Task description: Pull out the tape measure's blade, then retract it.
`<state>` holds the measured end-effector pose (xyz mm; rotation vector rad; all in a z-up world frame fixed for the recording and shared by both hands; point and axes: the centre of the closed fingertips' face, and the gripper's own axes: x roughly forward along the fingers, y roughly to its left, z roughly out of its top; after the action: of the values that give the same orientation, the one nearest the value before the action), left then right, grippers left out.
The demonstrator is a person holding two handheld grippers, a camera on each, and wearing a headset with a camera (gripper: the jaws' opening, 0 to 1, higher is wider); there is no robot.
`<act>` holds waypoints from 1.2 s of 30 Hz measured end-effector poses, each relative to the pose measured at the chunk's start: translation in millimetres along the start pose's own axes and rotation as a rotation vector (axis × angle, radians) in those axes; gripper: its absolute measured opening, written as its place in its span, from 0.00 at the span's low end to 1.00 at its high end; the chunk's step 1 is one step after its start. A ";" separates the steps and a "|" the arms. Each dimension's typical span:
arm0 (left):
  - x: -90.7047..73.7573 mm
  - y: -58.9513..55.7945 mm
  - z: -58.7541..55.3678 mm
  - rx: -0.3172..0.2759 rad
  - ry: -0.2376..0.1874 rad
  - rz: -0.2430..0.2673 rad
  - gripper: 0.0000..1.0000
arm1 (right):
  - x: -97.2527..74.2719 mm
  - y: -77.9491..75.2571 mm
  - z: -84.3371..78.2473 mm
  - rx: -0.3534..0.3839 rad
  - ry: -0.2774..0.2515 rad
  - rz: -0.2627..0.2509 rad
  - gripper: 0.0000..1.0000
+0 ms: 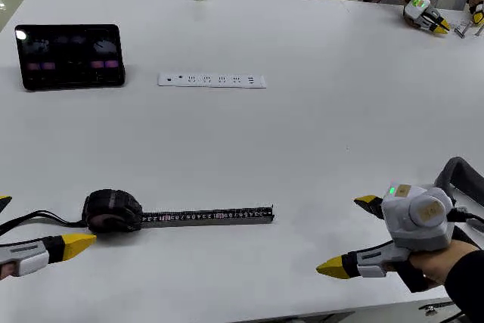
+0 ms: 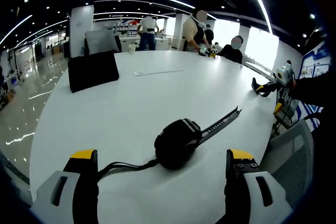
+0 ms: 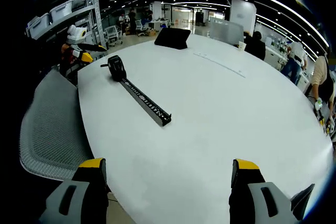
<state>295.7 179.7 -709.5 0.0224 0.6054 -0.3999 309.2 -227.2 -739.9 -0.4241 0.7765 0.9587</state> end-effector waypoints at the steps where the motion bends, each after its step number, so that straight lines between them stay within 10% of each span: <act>1: 4.1 -4.8 4.2 -0.006 -0.010 -0.002 0.99 | 2.2 -0.5 2.4 -0.014 0.004 0.010 0.99; 13: 31.2 -13.2 20.7 -0.082 -0.046 0.038 0.99 | 25.0 -4.8 31.6 -0.140 0.021 0.054 0.99; 36: 72.5 -22.9 21.2 -0.049 -0.085 0.174 0.99 | 74.8 -5.3 45.8 -0.262 0.125 0.156 0.99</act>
<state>353.1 129.6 -730.3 0.0108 0.5241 -0.2164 357.5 -158.5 -765.8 -0.6640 0.8082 1.1949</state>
